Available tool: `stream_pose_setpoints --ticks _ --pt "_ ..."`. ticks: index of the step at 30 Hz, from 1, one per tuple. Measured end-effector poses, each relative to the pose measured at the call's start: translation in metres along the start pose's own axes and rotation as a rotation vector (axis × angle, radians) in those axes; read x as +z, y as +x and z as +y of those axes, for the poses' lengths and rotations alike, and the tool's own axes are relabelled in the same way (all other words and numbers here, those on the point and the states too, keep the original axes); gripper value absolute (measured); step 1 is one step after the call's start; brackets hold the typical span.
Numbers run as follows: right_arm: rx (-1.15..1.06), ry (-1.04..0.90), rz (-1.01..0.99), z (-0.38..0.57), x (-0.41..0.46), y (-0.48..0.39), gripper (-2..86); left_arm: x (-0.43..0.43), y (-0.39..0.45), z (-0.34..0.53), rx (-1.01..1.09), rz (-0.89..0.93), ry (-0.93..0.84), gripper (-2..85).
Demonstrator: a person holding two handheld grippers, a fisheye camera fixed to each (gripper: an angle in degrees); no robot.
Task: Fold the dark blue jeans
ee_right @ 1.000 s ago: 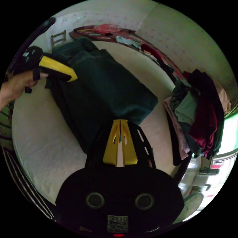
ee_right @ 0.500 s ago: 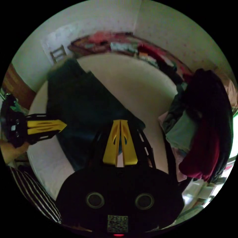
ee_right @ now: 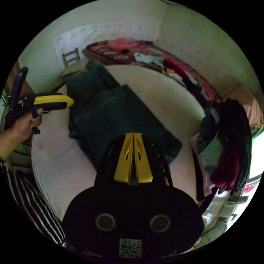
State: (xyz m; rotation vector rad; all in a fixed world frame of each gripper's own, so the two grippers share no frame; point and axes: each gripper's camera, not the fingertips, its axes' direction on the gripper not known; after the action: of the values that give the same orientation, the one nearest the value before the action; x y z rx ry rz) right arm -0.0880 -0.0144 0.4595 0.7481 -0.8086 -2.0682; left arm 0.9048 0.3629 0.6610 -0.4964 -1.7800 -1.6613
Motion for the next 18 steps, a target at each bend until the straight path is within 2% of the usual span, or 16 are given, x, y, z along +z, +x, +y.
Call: stream_pose_setpoints --ticks 2,4,8,11,13,18 --pt "-0.017 0.068 -0.069 -0.042 0.0 -0.009 3.4 -0.006 -0.092 0.008 -0.164 -0.051 0.0 13.8" --pt "0.006 0.134 -0.206 -0.108 0.013 -0.017 6.3 0.0 -0.159 0.017 -0.28 -0.034 -0.039 16.4" --pt "-0.059 0.161 -0.337 -0.219 0.05 -0.039 8.6 0.03 -0.263 0.029 -0.408 0.195 -0.111 17.4" --pt "-0.147 0.072 -0.37 -0.306 0.101 -0.06 10.3 0.045 -0.294 0.028 -0.388 0.253 -0.114 17.6" --pt "-0.184 -0.055 -0.439 -0.357 0.148 -0.069 10.9 0.057 -0.308 0.027 -0.395 0.308 -0.129 17.6" --pt "-0.268 -0.271 -0.453 -0.408 0.221 -0.087 12.0 0.076 -0.333 0.028 -0.417 0.374 -0.139 17.0"
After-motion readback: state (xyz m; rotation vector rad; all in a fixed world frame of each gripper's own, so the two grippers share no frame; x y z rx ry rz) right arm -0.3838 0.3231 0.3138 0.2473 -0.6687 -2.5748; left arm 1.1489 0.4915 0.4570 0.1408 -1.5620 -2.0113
